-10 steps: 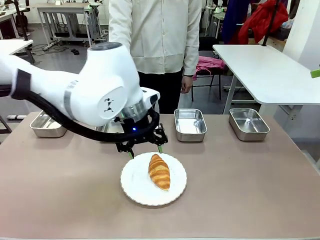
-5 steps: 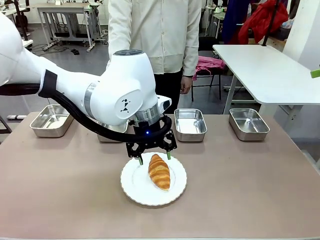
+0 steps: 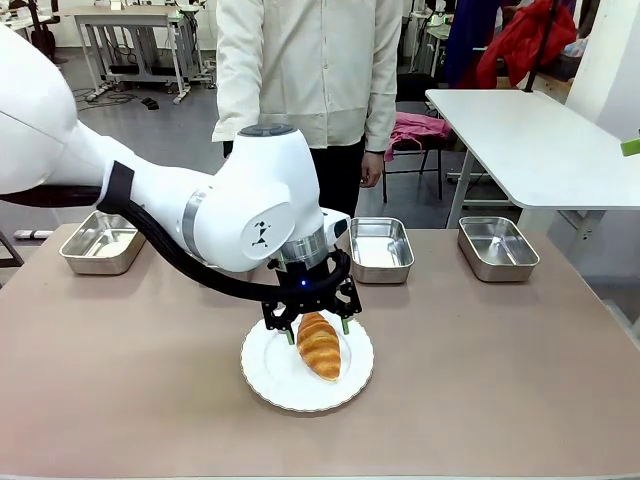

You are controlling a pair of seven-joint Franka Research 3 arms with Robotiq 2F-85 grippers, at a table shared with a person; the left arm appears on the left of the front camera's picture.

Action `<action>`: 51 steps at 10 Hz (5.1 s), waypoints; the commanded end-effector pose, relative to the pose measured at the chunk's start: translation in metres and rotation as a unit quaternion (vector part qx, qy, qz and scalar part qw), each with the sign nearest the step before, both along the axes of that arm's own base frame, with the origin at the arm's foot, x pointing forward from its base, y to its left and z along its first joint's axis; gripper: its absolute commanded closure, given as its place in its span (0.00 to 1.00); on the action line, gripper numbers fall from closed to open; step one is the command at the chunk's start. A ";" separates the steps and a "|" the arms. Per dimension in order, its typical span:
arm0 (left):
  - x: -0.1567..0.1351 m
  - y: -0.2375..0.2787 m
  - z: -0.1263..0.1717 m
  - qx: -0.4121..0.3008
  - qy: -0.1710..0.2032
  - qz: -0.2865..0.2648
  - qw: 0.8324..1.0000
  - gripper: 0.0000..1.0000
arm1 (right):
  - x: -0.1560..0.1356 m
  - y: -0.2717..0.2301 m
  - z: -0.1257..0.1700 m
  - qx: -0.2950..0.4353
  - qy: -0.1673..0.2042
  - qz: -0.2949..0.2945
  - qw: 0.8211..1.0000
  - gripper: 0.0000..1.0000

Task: Place the bread in the container.
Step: Place the Butter Roll into the Airtight Container indicated by the human.

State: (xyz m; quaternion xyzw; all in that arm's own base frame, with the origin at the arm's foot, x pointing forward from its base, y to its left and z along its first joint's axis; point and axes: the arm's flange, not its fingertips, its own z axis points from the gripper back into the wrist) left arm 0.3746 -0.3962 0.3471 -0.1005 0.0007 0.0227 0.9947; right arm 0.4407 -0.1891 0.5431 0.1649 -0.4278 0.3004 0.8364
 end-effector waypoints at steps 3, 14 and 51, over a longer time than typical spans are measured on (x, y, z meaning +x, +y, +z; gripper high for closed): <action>0.003 -0.007 -0.020 0.033 -0.023 0.037 0.999 0.00 | 0.001 0.001 0.001 0.004 -0.003 0.002 1.000 0.00; 0.010 -0.024 -0.039 0.064 -0.017 0.036 0.997 0.25 | 0.001 0.001 0.001 0.004 -0.003 0.002 1.000 0.00; 0.228 0.203 0.035 0.021 -0.099 -0.137 0.985 0.00 | 0.001 0.001 0.001 0.004 -0.003 0.002 1.000 0.00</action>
